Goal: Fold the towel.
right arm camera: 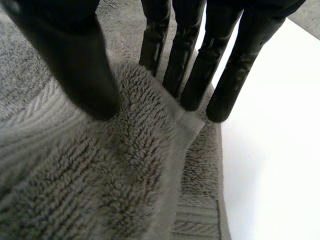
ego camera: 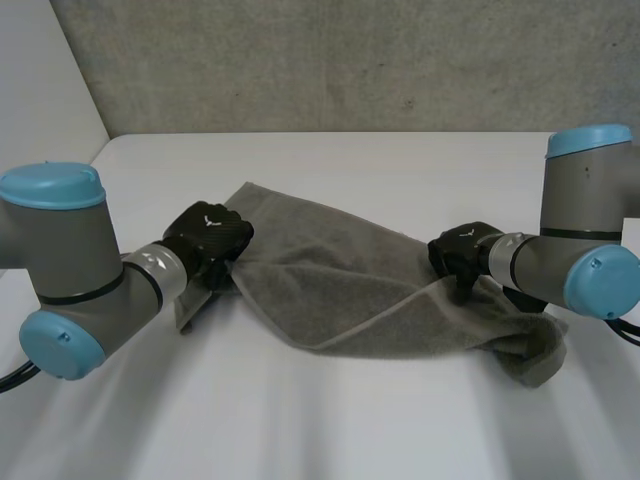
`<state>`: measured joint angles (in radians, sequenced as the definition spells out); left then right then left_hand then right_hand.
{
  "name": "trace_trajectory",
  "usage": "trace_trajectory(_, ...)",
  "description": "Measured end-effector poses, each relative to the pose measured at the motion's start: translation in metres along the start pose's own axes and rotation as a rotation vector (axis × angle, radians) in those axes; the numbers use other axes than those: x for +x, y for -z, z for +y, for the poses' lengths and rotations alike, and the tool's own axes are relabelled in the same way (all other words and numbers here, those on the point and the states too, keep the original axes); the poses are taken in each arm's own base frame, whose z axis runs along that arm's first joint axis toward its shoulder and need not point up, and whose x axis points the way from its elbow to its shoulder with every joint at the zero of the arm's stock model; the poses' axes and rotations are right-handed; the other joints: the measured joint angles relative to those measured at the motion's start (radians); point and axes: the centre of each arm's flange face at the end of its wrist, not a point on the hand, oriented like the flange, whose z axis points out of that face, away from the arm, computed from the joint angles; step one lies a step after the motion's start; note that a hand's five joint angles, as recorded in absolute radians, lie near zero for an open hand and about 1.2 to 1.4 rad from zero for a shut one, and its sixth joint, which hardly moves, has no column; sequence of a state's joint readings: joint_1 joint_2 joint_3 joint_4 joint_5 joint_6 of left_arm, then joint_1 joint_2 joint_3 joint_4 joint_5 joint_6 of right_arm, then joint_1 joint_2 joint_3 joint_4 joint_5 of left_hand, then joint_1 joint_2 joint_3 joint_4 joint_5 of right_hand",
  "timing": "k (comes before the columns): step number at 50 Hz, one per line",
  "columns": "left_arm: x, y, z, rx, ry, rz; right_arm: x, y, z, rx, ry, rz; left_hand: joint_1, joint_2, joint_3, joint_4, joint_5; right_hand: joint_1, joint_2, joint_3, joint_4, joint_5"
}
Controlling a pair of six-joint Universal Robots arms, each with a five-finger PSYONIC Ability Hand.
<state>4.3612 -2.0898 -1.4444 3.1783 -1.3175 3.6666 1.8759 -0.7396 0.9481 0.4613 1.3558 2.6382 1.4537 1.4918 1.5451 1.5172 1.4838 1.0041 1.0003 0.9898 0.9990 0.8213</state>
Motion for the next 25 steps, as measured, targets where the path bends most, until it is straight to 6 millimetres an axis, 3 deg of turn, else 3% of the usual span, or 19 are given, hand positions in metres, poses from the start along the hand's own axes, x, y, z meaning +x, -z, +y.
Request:
trace_trajectory(6, -0.006, -0.004, -0.004, 0.018, -0.004, -0.017, 0.003, 0.002, -0.004, 0.000, 0.030, 0.011, 0.000, 0.000, 0.000, 0.000, 0.000, 0.319, 0.278, 0.316, 0.310, 0.315)
trace_trajectory(14, -0.018, -0.018, -0.012, 0.053, -0.014, -0.050, 0.015, 0.007, -0.027, 0.073, 0.058, 0.053, 0.000, 0.000, 0.000, 0.001, 0.000, 0.332, 0.285, 0.347, 0.339, 0.333)
trace_trajectory(18, -0.035, -0.032, -0.029, 0.111, -0.029, -0.103, 0.033, 0.012, -0.061, 0.213, 0.077, 0.154, 0.000, 0.000, 0.001, 0.006, 0.000, 0.333, 0.285, 0.347, 0.339, 0.333)
trace_trajectory(21, -0.058, -0.041, -0.053, 0.191, -0.036, -0.185, 0.056, 0.022, -0.098, 0.383, 0.079, 0.310, 0.000, 0.000, 0.002, 0.006, 0.000, 0.333, 0.294, 0.347, 0.339, 0.333)
trace_trajectory(24, -0.096, -0.043, -0.096, 0.337, -0.018, -0.329, 0.089, 0.052, -0.148, 0.648, 0.040, 0.547, 0.000, 0.000, 0.002, 0.006, 0.000, 0.336, 0.296, 0.350, 0.339, 0.333)
trace_trajectory(25, -0.102, -0.042, -0.103, 0.364, -0.010, -0.354, 0.093, 0.058, -0.155, 0.689, 0.032, 0.579, 0.000, 0.000, 0.002, 0.006, 0.000, 0.336, 0.296, 0.351, 0.339, 0.333)
